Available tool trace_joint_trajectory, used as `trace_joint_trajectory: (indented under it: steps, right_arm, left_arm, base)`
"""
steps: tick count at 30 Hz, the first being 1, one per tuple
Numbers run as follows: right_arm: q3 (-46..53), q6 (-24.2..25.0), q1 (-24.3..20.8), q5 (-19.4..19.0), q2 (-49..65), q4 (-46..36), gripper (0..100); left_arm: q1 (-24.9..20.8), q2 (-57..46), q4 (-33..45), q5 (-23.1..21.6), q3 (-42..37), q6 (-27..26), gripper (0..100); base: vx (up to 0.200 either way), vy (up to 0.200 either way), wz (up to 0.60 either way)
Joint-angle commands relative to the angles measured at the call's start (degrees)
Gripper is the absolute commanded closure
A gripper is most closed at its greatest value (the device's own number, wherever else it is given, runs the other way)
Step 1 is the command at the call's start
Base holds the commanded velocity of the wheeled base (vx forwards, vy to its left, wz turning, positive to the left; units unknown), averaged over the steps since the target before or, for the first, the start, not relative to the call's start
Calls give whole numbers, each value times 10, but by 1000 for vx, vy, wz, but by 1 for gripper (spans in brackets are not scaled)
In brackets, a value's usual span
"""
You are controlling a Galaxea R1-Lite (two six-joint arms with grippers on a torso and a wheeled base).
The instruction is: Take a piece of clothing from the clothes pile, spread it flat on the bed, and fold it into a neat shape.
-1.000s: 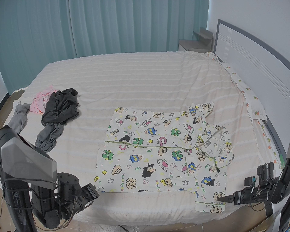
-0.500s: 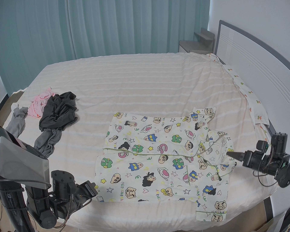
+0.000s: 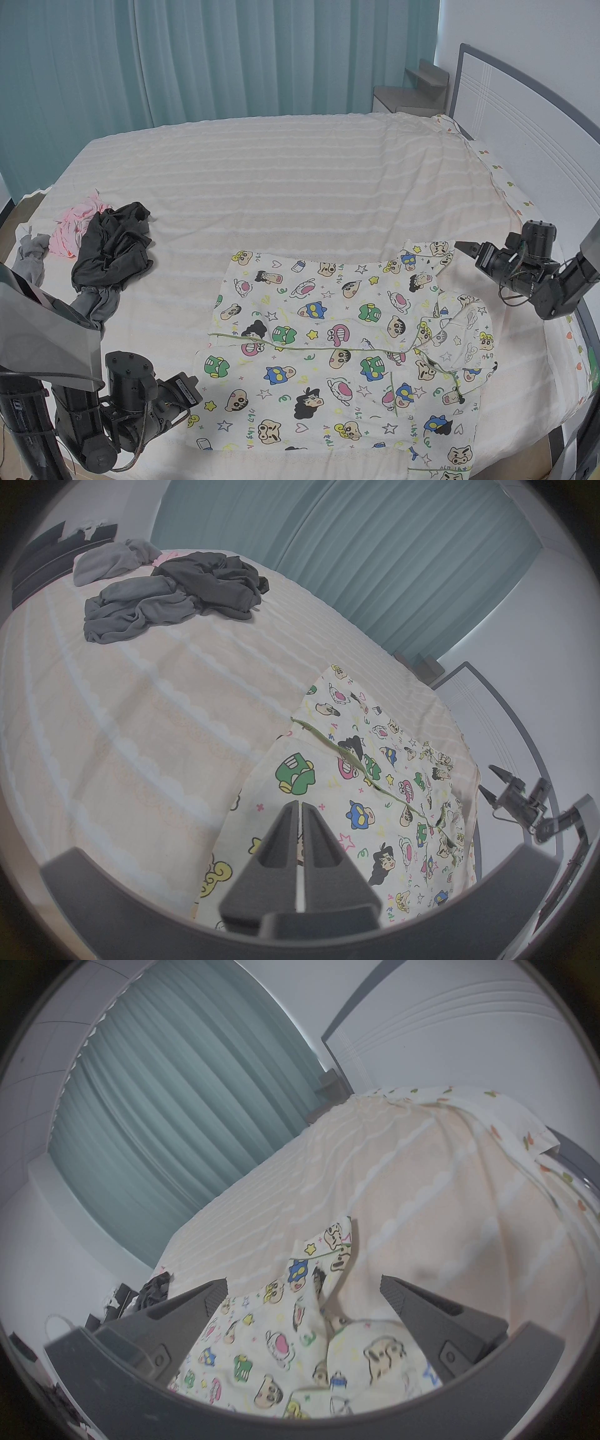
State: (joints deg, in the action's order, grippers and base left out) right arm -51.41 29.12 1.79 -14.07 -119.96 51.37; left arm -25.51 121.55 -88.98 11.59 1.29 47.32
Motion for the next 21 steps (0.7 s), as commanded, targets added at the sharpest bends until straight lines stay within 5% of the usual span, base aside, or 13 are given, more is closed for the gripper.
trace_joint_trajectory:
  steps: [1, 8, 21]
  right_arm:
    - [-128, 27, -15, 33, -119, -75, 0]
    - [-232, 63, -35, 46, -161, -156, 0]
    - [-296, 65, -50, 69, -214, -164, 0]
  left_arm:
    - [-1, -2, -2, 0, 0, 1, 100]
    - [-3, 0, -2, -3, -1, 2, 100]
    - [-12, 3, -2, -2, -1, 2, 100]
  base:
    - [0, 0, 0]
    - [0, 0, 0]
    - [0, 0, 0]
